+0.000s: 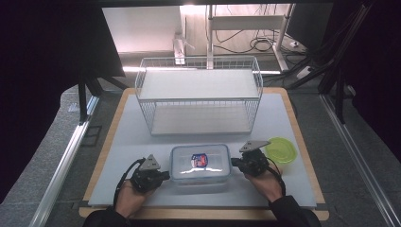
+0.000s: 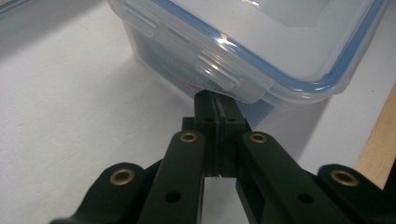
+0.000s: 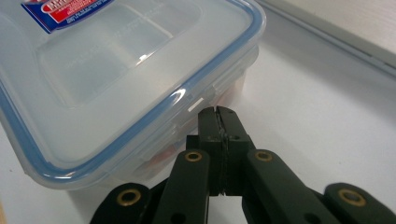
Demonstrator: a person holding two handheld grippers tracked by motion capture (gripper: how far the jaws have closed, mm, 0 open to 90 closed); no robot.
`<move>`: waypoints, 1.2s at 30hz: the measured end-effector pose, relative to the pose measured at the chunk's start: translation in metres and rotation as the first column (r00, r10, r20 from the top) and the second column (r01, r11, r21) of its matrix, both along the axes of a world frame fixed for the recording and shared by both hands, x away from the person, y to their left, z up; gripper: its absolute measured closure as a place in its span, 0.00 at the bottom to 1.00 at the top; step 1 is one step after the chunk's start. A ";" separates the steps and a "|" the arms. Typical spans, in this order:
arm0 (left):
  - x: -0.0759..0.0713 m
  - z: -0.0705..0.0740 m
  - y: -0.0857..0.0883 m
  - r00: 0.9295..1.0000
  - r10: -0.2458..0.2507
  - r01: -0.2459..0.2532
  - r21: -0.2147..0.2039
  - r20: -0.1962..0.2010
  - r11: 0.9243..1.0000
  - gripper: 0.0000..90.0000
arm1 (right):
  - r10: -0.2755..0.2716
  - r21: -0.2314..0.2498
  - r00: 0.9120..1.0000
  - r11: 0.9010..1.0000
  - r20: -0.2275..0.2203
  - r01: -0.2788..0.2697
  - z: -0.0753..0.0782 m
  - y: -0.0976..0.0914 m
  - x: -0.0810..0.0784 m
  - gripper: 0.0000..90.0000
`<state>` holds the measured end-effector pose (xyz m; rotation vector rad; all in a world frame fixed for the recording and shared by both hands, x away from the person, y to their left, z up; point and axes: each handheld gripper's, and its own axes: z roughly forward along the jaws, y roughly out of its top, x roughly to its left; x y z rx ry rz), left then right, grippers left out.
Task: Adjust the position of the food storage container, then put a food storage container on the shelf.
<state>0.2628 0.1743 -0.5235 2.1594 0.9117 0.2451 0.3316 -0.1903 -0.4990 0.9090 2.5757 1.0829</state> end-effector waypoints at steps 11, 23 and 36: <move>-0.007 0.007 0.027 0.994 0.090 -0.090 -0.010 0.058 0.996 0.76 | 0.004 -0.001 0.999 1.000 0.045 -0.004 0.009 -0.012 -0.014 0.78; -0.012 0.006 0.033 0.987 0.137 -0.138 0.015 0.079 0.990 0.32 | -0.046 0.029 0.998 0.999 0.035 0.045 0.015 -0.035 -0.020 0.44; -0.011 0.005 0.036 0.988 0.123 -0.120 -0.036 0.095 0.992 0.03 | -0.073 0.084 0.994 0.994 0.086 0.066 0.021 -0.037 -0.025 0.18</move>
